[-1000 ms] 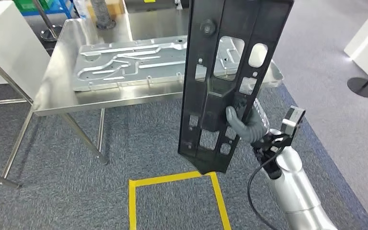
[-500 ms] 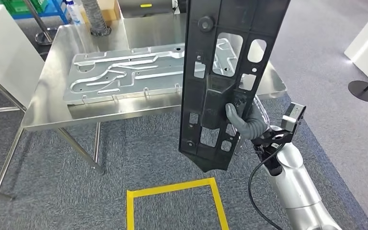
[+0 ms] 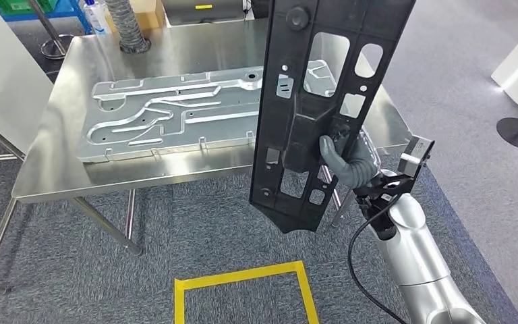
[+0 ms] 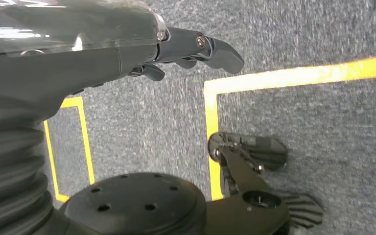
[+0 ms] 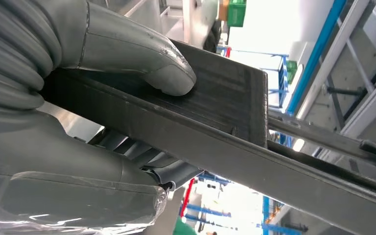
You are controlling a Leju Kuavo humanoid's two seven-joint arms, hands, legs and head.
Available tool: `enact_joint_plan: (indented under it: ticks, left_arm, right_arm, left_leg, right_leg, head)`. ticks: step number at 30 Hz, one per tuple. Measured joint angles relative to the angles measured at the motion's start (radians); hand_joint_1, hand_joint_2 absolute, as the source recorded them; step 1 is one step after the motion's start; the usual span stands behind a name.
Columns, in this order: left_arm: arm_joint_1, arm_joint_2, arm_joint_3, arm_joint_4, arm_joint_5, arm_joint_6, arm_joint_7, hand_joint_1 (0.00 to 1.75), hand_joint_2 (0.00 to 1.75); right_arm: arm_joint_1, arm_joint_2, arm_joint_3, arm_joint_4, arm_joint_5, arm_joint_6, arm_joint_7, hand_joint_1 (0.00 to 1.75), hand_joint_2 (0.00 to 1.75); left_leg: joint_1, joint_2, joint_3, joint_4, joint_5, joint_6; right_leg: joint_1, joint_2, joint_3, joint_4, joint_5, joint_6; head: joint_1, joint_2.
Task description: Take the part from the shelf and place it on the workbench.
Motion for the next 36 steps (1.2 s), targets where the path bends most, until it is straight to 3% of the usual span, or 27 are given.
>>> enact_joint_plan:
  ticks: [1,3,5,6,7,8,10,12,13,16,18,20,21,22,23,25,27,29,32,34,36]
  left_arm:
    - [0.000,0.000,0.000,0.000,-0.001,0.000,-0.001,0.00,1.75]
    - [-0.001,0.000,0.000,0.000,-0.004,-0.001,-0.002,0.00,1.75]
    - [-0.001,0.000,0.000,0.000,-0.005,-0.002,-0.004,0.00,1.75]
    - [-0.002,0.000,0.000,0.000,-0.005,-0.002,-0.005,0.00,1.75]
    - [-0.003,0.000,0.000,0.000,-0.005,-0.003,-0.006,0.00,1.75]
    - [-0.005,0.000,0.000,0.000,-0.006,-0.003,-0.006,0.00,1.75]
    - [-0.004,-0.001,0.000,0.000,-0.007,-0.003,-0.005,0.00,1.75]
    - [-0.001,-0.001,0.000,0.000,-0.007,-0.004,-0.006,0.00,1.75]
    - [-0.001,-0.001,0.000,0.000,-0.006,-0.006,-0.008,0.00,1.75]
    - [-0.002,-0.001,0.000,0.000,-0.001,-0.017,-0.023,0.00,1.75]
    - [-0.003,-0.001,0.000,0.000,0.006,-0.024,-0.038,0.00,1.75]
    - [-0.004,-0.001,0.000,0.000,0.011,-0.026,-0.045,0.00,1.75]
    - [-0.005,-0.001,0.000,0.000,0.011,-0.026,-0.046,0.00,1.75]
    - [-0.004,-0.001,0.000,0.000,0.011,-0.027,-0.048,0.00,1.75]
    - [-0.004,-0.001,0.000,0.000,0.010,-0.027,-0.052,0.00,1.75]
    - [-0.004,-0.001,0.000,0.000,0.007,-0.029,-0.062,0.00,1.75]
    - [-0.007,-0.002,0.000,0.000,0.004,-0.030,-0.068,0.00,1.75]
    - [-0.009,-0.002,-0.001,0.000,0.000,-0.031,-0.072,0.00,1.75]
    - [-0.011,0.000,-0.005,0.000,-0.007,-0.022,-0.085,0.00,1.75]
    - [-0.013,0.000,-0.006,0.000,-0.007,-0.013,-0.097,0.00,1.75]
    - [-0.013,0.000,-0.006,0.000,0.000,-0.011,-0.107,0.00,1.75]
  right_arm:
    - [-0.004,-0.001,-0.002,0.000,0.000,0.000,-0.001,1.69,1.75]
    - [-0.009,-0.004,-0.004,0.003,-0.001,0.000,-0.004,1.69,1.75]
    - [-0.009,-0.004,-0.004,0.007,-0.001,0.000,-0.005,1.69,1.75]
    - [-0.008,-0.004,-0.004,0.010,-0.001,0.000,-0.005,1.69,1.75]
    - [-0.008,-0.004,-0.004,0.012,-0.001,0.000,-0.005,1.69,1.75]
    - [-0.008,-0.004,-0.004,0.014,-0.001,0.000,-0.005,1.69,1.75]
    - [-0.008,-0.004,-0.005,0.017,0.000,0.000,-0.007,1.69,1.75]
    - [-0.010,-0.004,-0.005,0.020,0.003,0.000,-0.010,1.69,1.75]
    - [-0.012,-0.004,-0.006,0.023,0.008,0.001,-0.013,1.69,1.75]
    - [-0.031,-0.002,-0.011,0.039,0.045,0.005,-0.031,1.69,1.75]
    - [-0.071,0.008,-0.015,0.066,0.091,0.011,-0.052,1.69,1.75]
    - [-0.129,0.020,-0.018,0.116,0.151,0.016,-0.072,1.69,1.75]
    - [-0.164,0.024,-0.016,0.150,0.187,0.020,-0.081,1.69,1.75]
    - [-0.207,0.026,-0.011,0.193,0.225,0.025,-0.088,1.69,1.75]
    - [-0.262,0.027,-0.001,0.246,0.265,0.031,-0.098,1.69,1.75]
    - [-0.397,0.028,0.029,0.370,0.346,0.027,-0.122,1.69,1.75]
    - [-0.538,0.030,0.068,0.499,0.447,-0.020,-0.145,1.69,1.75]
    - [-0.660,0.031,0.124,0.623,0.580,-0.111,-0.147,1.69,1.75]
    - [-0.796,0.032,0.233,0.783,0.794,-0.262,-0.102,1.69,1.75]
    - [-0.859,0.030,0.305,0.859,0.913,-0.338,-0.063,1.69,1.75]
    - [-0.908,0.027,0.387,0.930,1.047,-0.408,-0.014,1.69,1.75]
  left_leg:
    - [0.002,0.001,-0.015,0.033,0.005,-0.005]
    - [0.009,0.005,-0.086,0.152,-0.003,-0.018]
    - [0.019,0.008,-0.174,0.271,-0.052,-0.030]
    - [0.022,0.008,-0.203,0.295,-0.076,-0.033]
    - [0.025,0.009,-0.216,0.289,-0.083,-0.035]
    - [0.027,0.010,-0.214,0.253,-0.065,-0.036]
    - [0.029,0.014,-0.187,0.123,0.041,-0.034]
    - [0.027,0.019,-0.170,0.027,0.123,-0.027]
    - [0.025,0.019,-0.170,0.012,0.137,-0.021]
    - [0.024,0.015,-0.164,0.003,0.136,-0.004]
    - [0.023,0.016,-0.155,-0.005,0.132,0.009]
    - [0.015,0.018,-0.149,-0.006,0.124,0.019]
    - [0.011,0.018,-0.146,-0.005,0.120,0.023]
    - [0.007,0.018,-0.142,-0.003,0.115,0.026]
    - [0.003,0.018,-0.137,0.001,0.110,0.027]
    - [-0.004,0.018,-0.131,0.009,0.098,0.029]
    - [-0.010,0.015,-0.130,0.018,0.089,0.026]
    - [-0.012,0.013,-0.133,0.021,0.086,0.019]
    - [-0.010,0.013,-0.144,0.046,0.065,0.003]
    - [0.001,0.013,-0.188,0.144,0.018,-0.013]
    - [0.019,0.014,-0.254,0.269,-0.023,-0.029]
  right_leg:
    - [-0.002,0.000,0.010,-0.003,-0.006,-0.006]
    - [-0.004,-0.001,0.033,-0.007,-0.022,-0.013]
    - [-0.006,-0.002,0.055,-0.008,-0.041,-0.014]
    - [-0.007,-0.002,0.068,-0.008,-0.050,-0.013]
    - [-0.008,-0.001,0.081,-0.008,-0.060,-0.011]
    - [-0.010,-0.001,0.096,-0.008,-0.071,-0.009]
    - [-0.012,-0.001,0.123,-0.007,-0.091,-0.001]
    - [-0.011,0.002,0.134,-0.006,-0.106,0.011]
    - [-0.010,0.003,0.135,-0.006,-0.111,0.018]
    - [-0.011,0.002,0.136,-0.005,-0.128,0.037]
    - [-0.011,0.001,0.095,0.073,-0.168,0.041]
    - [-0.007,0.000,0.008,0.215,-0.216,0.040]
    - [-0.005,0.000,-0.031,0.269,-0.222,0.039]
    - [-0.003,0.001,-0.056,0.289,-0.209,0.037]
    - [-0.001,0.001,-0.062,0.268,-0.175,0.033]
    - [0.006,0.002,-0.030,0.145,-0.082,0.019]
    - [0.012,0.005,0.002,0.044,-0.033,0.005]
    - [0.016,0.006,0.008,0.022,-0.031,-0.003]
    - [0.006,0.002,0.022,0.006,-0.026,-0.014]
    - [0.001,-0.002,0.033,-0.002,-0.027,-0.018]
    - [-0.001,-0.003,0.038,-0.002,-0.032,-0.018]
  head:
    - [0.000,0.000]
    - [0.000,0.000]
    - [0.000,0.000]
    - [0.000,0.000]
    - [0.000,0.000]
    - [0.000,0.000]
    - [0.000,0.000]
    - [0.000,0.000]
    - [0.000,0.000]
    - [0.000,0.000]
    - [0.000,0.000]
    - [0.000,0.000]
    - [0.000,0.000]
    - [0.000,0.000]
    - [0.000,0.000]
    - [0.000,0.000]
    - [0.000,0.000]
    - [0.000,0.000]
    - [-0.001,0.000]
    - [-0.001,0.000]
    - [-0.001,0.000]
